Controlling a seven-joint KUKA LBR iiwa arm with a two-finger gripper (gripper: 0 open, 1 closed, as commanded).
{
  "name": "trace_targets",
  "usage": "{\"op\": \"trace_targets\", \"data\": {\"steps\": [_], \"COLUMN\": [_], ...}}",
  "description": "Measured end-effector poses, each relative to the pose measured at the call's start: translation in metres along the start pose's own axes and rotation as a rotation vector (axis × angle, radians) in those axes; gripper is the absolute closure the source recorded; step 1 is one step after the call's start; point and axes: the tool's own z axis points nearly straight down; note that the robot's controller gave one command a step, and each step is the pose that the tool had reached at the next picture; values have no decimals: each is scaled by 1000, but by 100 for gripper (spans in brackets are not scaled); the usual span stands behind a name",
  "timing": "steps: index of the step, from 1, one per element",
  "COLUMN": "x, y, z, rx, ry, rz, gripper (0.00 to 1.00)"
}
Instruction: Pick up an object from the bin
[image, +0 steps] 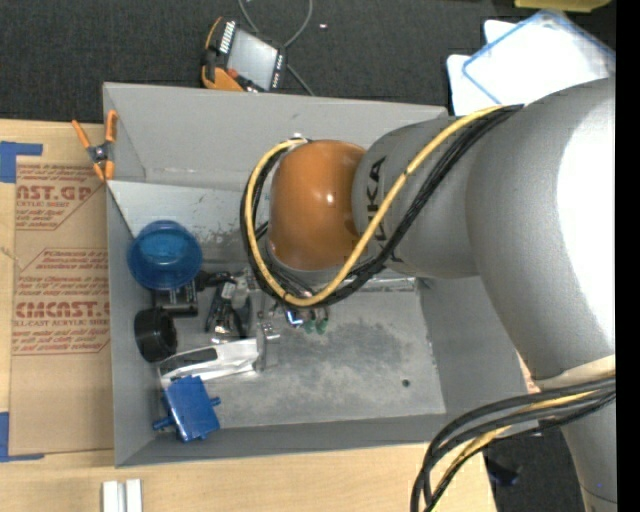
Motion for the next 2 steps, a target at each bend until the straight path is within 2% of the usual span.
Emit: {"op": "trace_targets", "data": {"steps": [1,2], "x": [20,15], "y": [-6,-5], "z": [11,16], "rx": [-2,-2], "ry": [-23,-24], "rz": [-79,-102], "gripper": [0,0]}}
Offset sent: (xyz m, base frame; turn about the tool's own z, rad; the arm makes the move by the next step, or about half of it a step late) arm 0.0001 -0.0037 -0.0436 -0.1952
